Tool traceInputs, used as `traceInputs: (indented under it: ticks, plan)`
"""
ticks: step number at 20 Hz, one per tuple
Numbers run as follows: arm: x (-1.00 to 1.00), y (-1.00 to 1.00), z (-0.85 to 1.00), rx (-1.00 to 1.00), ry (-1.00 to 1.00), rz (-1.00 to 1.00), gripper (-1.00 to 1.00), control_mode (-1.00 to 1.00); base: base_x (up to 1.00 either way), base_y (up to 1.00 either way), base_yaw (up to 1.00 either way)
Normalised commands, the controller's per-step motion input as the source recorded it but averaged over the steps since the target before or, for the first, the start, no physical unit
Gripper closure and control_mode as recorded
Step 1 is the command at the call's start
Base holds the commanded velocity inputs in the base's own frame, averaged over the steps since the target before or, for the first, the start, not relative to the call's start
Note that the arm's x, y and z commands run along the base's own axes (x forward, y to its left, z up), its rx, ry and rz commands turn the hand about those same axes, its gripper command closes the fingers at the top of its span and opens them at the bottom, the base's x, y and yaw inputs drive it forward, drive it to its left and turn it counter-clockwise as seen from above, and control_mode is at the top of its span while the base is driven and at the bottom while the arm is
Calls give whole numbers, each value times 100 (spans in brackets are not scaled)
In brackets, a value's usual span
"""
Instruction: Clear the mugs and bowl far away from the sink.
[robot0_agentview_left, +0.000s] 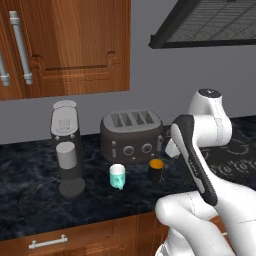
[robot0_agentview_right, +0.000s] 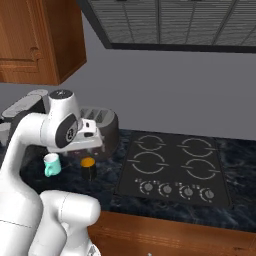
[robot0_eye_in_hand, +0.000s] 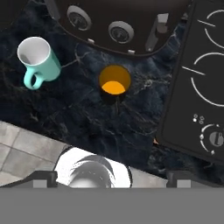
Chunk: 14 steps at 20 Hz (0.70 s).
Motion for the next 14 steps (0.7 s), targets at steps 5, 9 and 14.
traceInputs:
  ticks: [5, 9, 14]
  plan:
    - [-39, 2, 45, 0, -16, -13, -100, -100, 0, 0, 0]
    - [-17, 0, 25, 2, -14, -12, -100, -100, 0, 0, 0]
    - [-27, 0, 33, 1, -14, -13, -100, -100, 0, 0, 0]
